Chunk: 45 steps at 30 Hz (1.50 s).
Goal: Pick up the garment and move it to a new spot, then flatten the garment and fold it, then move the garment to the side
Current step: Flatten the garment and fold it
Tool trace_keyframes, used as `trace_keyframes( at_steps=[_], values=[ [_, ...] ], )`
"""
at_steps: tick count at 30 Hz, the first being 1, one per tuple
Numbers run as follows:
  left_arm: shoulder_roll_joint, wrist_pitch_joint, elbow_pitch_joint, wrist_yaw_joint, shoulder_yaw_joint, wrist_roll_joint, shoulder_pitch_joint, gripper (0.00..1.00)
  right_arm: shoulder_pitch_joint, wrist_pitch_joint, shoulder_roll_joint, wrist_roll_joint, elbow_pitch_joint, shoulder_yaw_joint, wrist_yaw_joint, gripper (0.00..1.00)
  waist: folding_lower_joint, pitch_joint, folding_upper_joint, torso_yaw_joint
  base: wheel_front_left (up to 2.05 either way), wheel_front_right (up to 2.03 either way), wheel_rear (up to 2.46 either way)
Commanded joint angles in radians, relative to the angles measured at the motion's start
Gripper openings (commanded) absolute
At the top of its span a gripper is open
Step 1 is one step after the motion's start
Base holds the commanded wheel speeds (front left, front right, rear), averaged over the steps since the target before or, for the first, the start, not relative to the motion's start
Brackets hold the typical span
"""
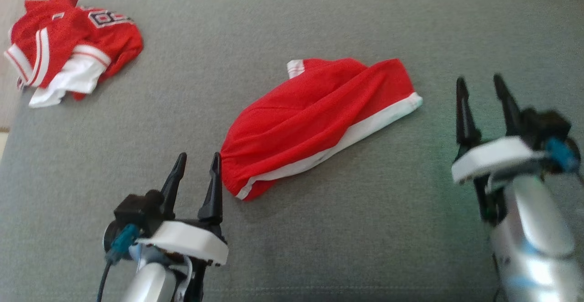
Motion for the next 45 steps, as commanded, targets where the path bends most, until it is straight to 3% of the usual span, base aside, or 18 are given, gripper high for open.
trace_keyframes(
  at_steps=[1,10,15,27,45],
  values=[
    [-0.001,-0.013,-0.034,0.002,0.049,0.014,0.005,1.00,0.028,-0.011,0.022,-0.020,-0.084,0.009,-0.001,1.00,0.0000,-0.033,0.0000,-0.028,0.00,0.00,0.00],
    [-0.031,-0.013,-0.078,0.000,0.133,0.066,0.147,1.00,0.293,-0.011,0.064,-0.103,-0.353,-0.025,-0.001,1.00,0.0000,-0.120,0.0000,-0.056,0.00,0.00,0.00],
    [-0.052,-0.013,-0.089,0.003,0.155,0.086,0.196,1.00,0.369,-0.011,0.066,-0.054,-0.417,0.018,-0.001,1.00,0.0000,-0.156,0.0000,-0.059,0.00,0.00,0.00],
    [-0.068,-0.013,-0.100,-0.004,0.180,0.112,0.207,1.00,0.431,-0.011,0.066,0.019,-0.421,0.073,-0.001,1.00,0.0000,-0.178,0.0000,-0.055,0.00,0.00,0.00],
    [-0.070,-0.013,-0.088,-0.011,0.171,0.113,0.218,1.00,0.439,-0.011,0.066,0.015,-0.407,0.081,-0.001,1.00,0.0000,-0.190,0.0000,-0.055,0.00,0.00,0.00]
  ],
)
